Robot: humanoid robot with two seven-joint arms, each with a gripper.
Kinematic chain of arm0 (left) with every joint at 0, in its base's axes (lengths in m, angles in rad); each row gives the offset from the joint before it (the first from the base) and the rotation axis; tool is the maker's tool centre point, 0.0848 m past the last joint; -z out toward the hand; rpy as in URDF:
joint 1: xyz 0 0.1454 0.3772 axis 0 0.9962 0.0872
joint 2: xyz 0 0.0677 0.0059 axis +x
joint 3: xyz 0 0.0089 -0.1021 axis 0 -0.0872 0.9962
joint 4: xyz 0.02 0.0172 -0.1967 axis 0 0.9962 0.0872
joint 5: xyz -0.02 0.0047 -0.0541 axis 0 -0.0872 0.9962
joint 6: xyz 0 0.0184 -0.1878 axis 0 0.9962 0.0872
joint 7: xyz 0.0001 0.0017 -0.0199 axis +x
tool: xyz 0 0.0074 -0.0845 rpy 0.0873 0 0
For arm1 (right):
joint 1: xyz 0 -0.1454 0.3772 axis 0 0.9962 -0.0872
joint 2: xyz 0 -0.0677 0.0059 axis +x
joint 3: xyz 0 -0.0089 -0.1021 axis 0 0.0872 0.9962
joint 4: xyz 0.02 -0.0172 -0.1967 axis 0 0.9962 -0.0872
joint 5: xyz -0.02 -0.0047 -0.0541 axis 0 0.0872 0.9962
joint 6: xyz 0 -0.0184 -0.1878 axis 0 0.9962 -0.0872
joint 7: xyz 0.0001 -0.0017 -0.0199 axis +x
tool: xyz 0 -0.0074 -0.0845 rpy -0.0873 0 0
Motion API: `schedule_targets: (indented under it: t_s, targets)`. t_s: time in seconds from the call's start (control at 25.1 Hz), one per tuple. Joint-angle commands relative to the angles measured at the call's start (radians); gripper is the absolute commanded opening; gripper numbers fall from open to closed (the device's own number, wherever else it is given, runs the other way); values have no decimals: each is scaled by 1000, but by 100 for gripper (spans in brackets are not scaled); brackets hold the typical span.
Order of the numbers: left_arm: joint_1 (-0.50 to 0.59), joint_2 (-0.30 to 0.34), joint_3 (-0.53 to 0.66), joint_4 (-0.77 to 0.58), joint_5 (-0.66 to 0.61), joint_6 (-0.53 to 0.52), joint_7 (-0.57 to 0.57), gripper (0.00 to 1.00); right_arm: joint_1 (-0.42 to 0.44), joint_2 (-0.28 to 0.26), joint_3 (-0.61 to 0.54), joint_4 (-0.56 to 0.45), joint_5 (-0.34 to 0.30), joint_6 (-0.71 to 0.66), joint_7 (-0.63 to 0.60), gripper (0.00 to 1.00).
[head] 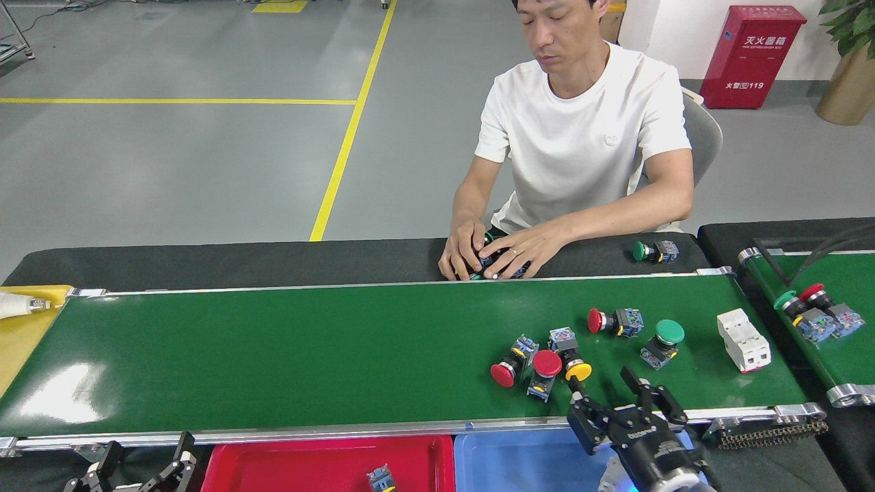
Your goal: Pick switch part from conveyor to tray
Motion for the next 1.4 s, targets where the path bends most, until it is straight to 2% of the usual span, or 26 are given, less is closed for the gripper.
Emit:
schedule_targets:
  t_s: [0.0, 0.08, 0.2, 0.28, 0.32, 0.36, 0.44, 0.6, 0.68, 0.8, 0.84, 0.92, 1.08, 1.24, 1.28, 1.32, 1.36]
  targets:
    - [-8, 11, 3, -13, -3, 0, 4, 100, -43, 0, 33, 26, 1, 49, 1, 88]
    - [-10, 13, 3, -13, -2, -3, 4, 100, -86, 0, 81, 77, 1, 78, 1, 77]
    - [-16, 19, 3, -13, -2, -11, 6, 100, -113, -11, 111, 94, 0, 83, 1, 38]
    - [-20, 22, -8, -13, 0, -13, 8, 100, -115, -25, 121, 89, -3, 74, 3, 24]
    - [-23, 22, -11, -13, 0, -16, 6, 100, -113, -31, 121, 87, -3, 66, 3, 21]
    - [-34, 22, -20, -13, -2, -26, 6, 100, -113, -37, 121, 87, -5, 49, 0, 11]
    - [-57, 24, -60, -13, -6, -46, 6, 100, -112, -37, 121, 86, -6, 8, 1, 6]
    - [-89, 44, -174, -13, -86, -52, 6, 100, -98, -38, 118, 48, -28, -72, 3, 5]
    - [-109, 50, -229, -13, -149, -57, 4, 100, -53, -62, 105, -29, -86, -175, 4, 5]
    - [-149, 34, -313, -7, -259, -56, 4, 100, 69, -166, 104, -183, -224, -419, 3, 7]
    - [-168, 33, -344, -2, -284, -56, 4, 100, 98, -190, 104, -206, -273, -510, 1, 8]
    - [-204, 30, -411, 7, -304, -54, -2, 100, 132, -193, 105, -221, -327, -564, 9, 8]
    - [-270, 28, -488, 61, -308, -57, -31, 100, 144, -121, 177, -216, -310, -564, 92, 13]
    - [-356, 24, -560, 177, -308, -56, -48, 100, 140, -77, 296, -204, -227, -564, 122, 16]
    - [-376, 19, -572, 203, -308, -56, -48, 100, 140, -63, 325, -201, -203, -564, 124, 19]
    - [-387, 11, -580, 219, -310, -56, -48, 100, 140, -58, 340, -196, -187, -564, 128, 27]
    - [-395, 5, -583, 229, -310, -56, -49, 100, 141, -55, 351, -196, -172, -564, 142, 45]
